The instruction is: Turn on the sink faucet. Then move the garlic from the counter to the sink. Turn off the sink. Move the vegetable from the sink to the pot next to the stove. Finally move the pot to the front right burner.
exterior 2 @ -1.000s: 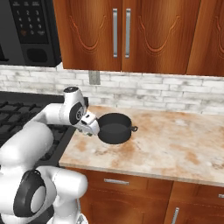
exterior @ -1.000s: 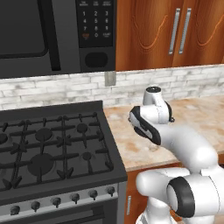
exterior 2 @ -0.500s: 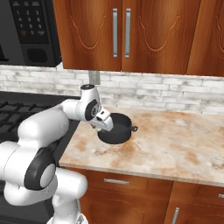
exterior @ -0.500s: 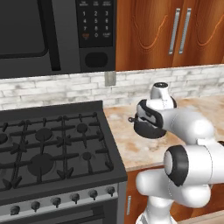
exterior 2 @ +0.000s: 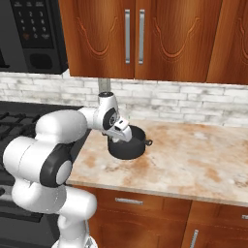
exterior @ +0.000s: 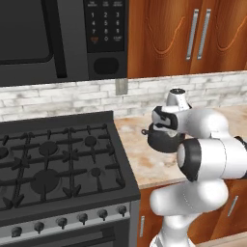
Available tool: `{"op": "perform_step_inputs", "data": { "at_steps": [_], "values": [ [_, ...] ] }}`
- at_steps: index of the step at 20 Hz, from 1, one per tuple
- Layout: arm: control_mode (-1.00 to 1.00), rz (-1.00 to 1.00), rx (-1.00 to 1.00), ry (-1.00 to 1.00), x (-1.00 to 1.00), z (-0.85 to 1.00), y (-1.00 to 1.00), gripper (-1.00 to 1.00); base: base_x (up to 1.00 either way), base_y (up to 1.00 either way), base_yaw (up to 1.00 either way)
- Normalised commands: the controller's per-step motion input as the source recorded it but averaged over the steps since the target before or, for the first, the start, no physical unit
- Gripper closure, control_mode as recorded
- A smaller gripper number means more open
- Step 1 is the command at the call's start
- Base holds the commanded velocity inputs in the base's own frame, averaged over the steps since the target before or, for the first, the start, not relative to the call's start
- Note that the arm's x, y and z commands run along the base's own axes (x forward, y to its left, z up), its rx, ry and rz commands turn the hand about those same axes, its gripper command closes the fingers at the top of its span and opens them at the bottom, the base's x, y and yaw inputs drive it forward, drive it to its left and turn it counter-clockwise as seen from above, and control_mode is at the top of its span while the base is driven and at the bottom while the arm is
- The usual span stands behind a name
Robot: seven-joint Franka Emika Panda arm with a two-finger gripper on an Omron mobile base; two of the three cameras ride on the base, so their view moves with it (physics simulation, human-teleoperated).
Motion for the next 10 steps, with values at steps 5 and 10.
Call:
{"op": "perform_step_inputs", "data": {
  "at_steps": [5, 10],
  "values": [
    [-1.0, 0.0, 0.0, -0.01, 0.43, -0.32, -0.06, 1.0, 0.0, 0.0, 0.0],
    [-1.0, 0.0, 0.0, -0.03, 0.29, -0.29, -0.06, 1.0, 0.0, 0.0, 0.0]
  ]
}}
